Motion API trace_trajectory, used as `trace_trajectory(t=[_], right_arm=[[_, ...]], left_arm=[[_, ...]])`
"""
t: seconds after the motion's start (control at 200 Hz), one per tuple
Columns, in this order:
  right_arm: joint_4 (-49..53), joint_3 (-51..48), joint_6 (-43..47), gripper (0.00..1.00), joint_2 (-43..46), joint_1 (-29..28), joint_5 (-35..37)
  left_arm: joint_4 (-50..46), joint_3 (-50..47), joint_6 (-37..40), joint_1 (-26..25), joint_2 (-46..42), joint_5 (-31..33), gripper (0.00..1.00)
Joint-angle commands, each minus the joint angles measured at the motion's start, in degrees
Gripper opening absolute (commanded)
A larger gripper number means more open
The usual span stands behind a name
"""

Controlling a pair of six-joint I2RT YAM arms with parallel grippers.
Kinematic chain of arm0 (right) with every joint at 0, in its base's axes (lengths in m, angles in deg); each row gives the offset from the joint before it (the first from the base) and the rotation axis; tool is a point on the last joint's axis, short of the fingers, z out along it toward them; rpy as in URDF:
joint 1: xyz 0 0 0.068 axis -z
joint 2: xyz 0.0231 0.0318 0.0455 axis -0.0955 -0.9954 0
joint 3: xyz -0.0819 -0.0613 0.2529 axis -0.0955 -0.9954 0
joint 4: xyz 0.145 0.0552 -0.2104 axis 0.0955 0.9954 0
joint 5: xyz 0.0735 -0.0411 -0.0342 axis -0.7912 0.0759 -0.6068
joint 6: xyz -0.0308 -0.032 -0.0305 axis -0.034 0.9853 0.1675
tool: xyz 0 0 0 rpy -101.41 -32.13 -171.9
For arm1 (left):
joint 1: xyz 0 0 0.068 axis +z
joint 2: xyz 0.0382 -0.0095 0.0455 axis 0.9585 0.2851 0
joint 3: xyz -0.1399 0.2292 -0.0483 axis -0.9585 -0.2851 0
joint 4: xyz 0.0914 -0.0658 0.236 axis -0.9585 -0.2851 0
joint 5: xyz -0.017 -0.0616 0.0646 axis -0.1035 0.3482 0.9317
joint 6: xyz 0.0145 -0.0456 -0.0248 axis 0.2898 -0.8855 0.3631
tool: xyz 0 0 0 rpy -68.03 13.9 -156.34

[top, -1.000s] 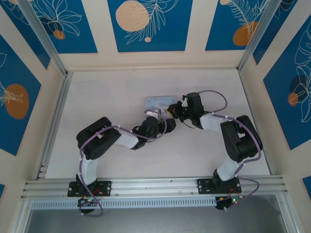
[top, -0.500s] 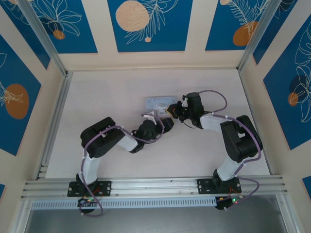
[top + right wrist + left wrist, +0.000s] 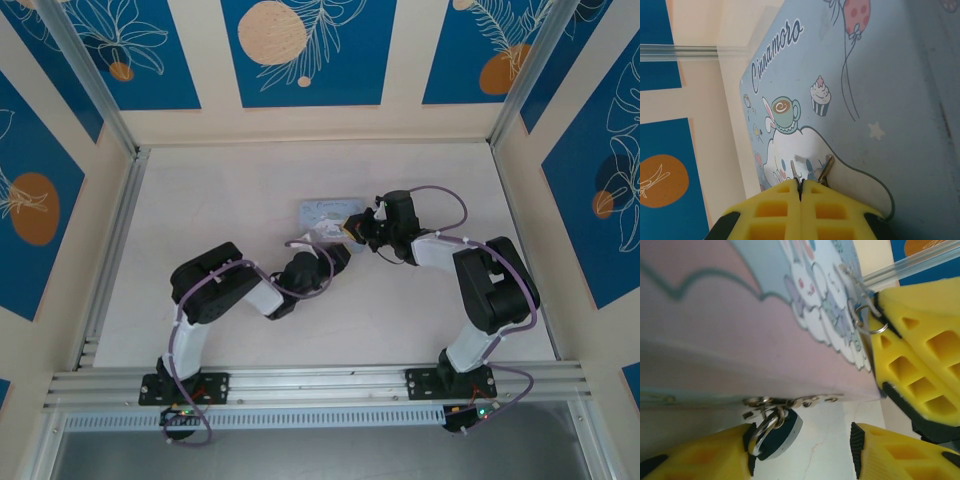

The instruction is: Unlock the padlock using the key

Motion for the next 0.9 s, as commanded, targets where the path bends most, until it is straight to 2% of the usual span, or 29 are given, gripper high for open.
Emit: trace_trajectory(t=[0.0,0.04,0.45,0.555,0.745,0.895], right_arm=[[2.6,0.0,1.3,0.00,-1.8,0.2,0.3],[2.6,-0.1,1.3,0.00,-1.8,0.2,0.3],[2.5,-0.3,1.4,0.00,-1.9,0.3,0.0],[2.4,-0.2,1.4,0.00,-1.8,0.3,-0.1],[2.5,-0.2,1.4,0.00,-1.8,0.4,-0.2],[2.7,0.4,1.5,0.00,-1.6,0.7,-0.8]], left_arm=[[-0.6,-0.9,-1.0,-1.1,0.9,1.8,0.44],[-1.1,-1.0,-1.0,-1.3,0.7,2.2,0.41],[-7.0,0.4,-1.9,-1.8,0.8,4.6,0.38],[-8.0,1.1,-1.7,-1.7,1.0,4.8,0.31],[-8.8,1.5,-1.7,-1.7,1.1,5.1,0.25],[-9.6,1.4,-1.7,-1.5,0.8,4.8,0.13]])
